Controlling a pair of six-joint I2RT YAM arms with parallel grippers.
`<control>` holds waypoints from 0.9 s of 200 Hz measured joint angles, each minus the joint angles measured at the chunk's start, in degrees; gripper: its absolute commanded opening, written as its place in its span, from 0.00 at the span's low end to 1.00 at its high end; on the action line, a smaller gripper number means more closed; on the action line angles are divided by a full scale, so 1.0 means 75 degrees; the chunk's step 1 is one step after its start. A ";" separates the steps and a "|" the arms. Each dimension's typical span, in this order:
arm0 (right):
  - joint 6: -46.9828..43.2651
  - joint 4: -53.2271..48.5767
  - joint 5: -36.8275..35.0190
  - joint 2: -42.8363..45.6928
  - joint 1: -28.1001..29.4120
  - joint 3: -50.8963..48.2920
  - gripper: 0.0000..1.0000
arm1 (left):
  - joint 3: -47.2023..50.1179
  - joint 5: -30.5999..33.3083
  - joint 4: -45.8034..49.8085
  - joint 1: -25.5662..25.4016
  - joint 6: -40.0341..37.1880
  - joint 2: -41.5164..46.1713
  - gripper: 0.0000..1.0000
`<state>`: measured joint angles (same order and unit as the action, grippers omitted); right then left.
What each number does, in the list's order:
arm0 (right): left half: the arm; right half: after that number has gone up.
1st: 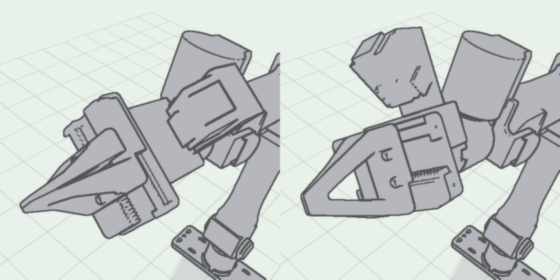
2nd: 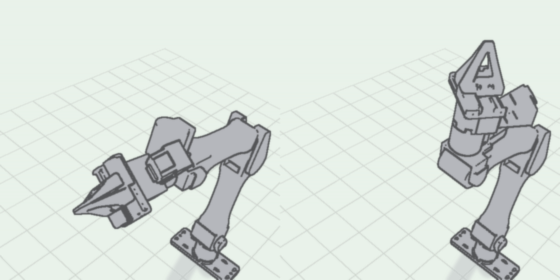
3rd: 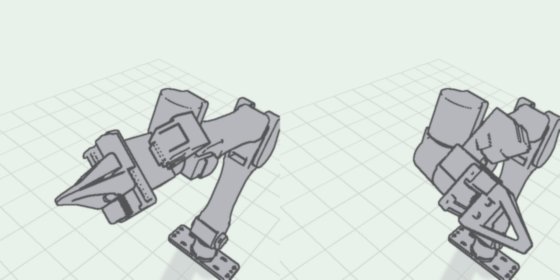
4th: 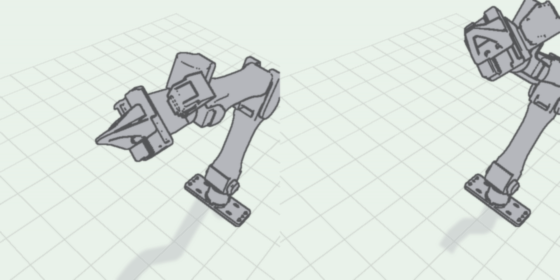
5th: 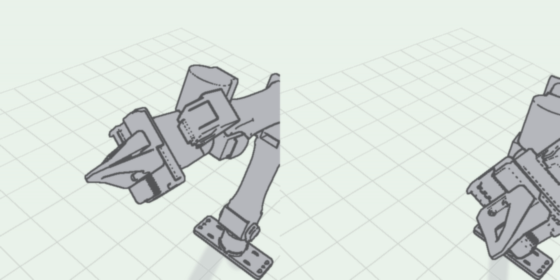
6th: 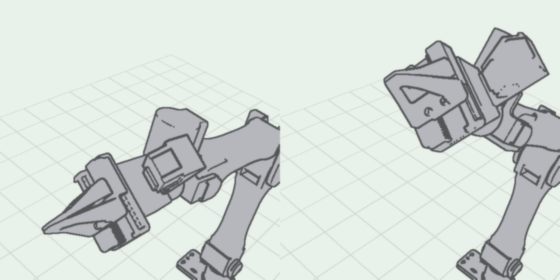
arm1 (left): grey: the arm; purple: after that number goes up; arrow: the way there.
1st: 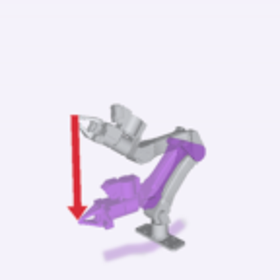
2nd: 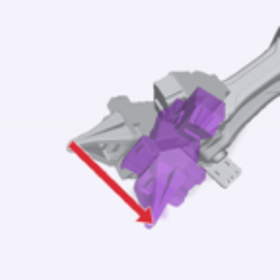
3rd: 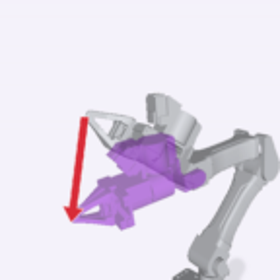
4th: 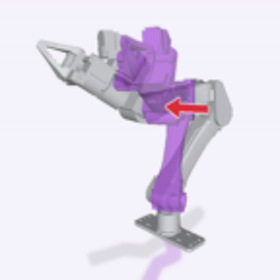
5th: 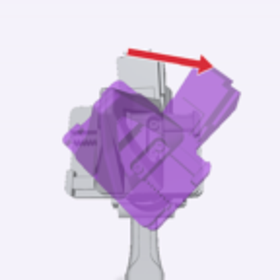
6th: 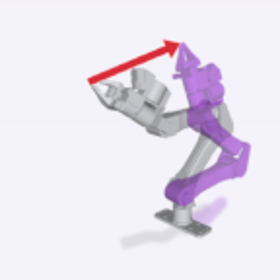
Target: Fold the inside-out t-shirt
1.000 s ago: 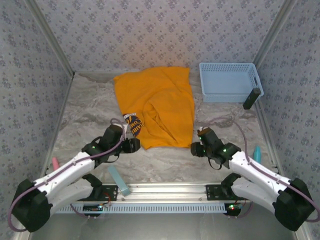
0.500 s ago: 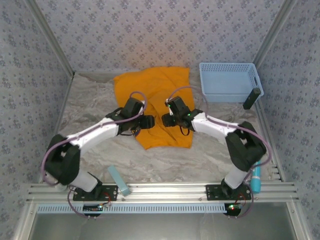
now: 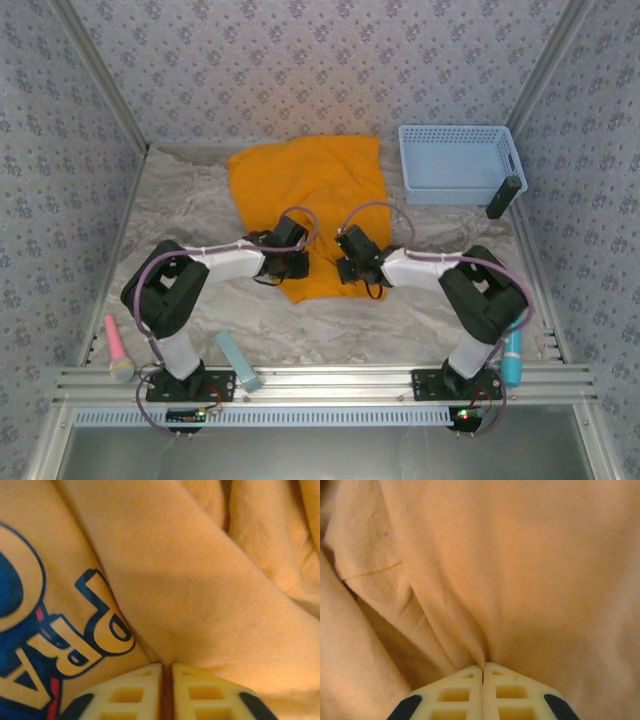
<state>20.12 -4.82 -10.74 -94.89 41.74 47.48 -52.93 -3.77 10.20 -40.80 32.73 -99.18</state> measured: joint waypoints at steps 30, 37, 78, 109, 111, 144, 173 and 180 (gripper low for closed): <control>0.0510 -0.0565 -0.0516 0.1603 -0.0038 -0.0828 0.00 | 0.0720 -0.0265 -0.0070 -0.0385 -0.0289 0.0606 0.08; 0.0595 -0.0752 -0.0542 0.1897 -0.0058 -0.0877 0.00 | 0.0874 -0.0350 -0.0061 -0.0428 -0.0361 0.0752 0.08; 0.0673 -0.1670 -0.0449 0.2742 -0.0501 -0.0781 0.16 | 0.1373 -0.0857 0.0399 -0.0688 -0.0991 0.1457 0.16; 0.0481 -0.2055 -0.0452 0.2739 -0.0737 -0.0679 0.34 | 0.1373 -0.1518 0.0737 -0.0863 -0.1346 0.1988 0.27; 0.0493 -0.2075 -0.0449 0.2739 -0.0729 -0.0670 0.35 | 0.1370 -0.1553 0.0749 -0.0866 -0.1378 0.2025 0.28; -0.0297 -0.1897 0.0262 0.2582 -0.0644 -0.0236 0.50 | 0.1256 -0.1970 0.1072 -0.0769 -0.1568 0.2818 0.42; -0.1291 -0.1125 0.1046 0.1556 -0.0522 0.0629 0.52 | 0.0997 -0.2110 0.1029 0.0192 -0.1259 0.3165 0.48; -0.1495 -0.0950 0.1110 0.1172 -0.0469 0.0906 0.52 | 0.0892 -0.2119 0.0985 0.0542 -0.1110 0.3072 0.49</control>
<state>8.91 -11.94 -2.42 -86.11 38.22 54.28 -46.24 -19.66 17.58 -36.73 24.40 -76.14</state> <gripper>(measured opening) 0.514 0.481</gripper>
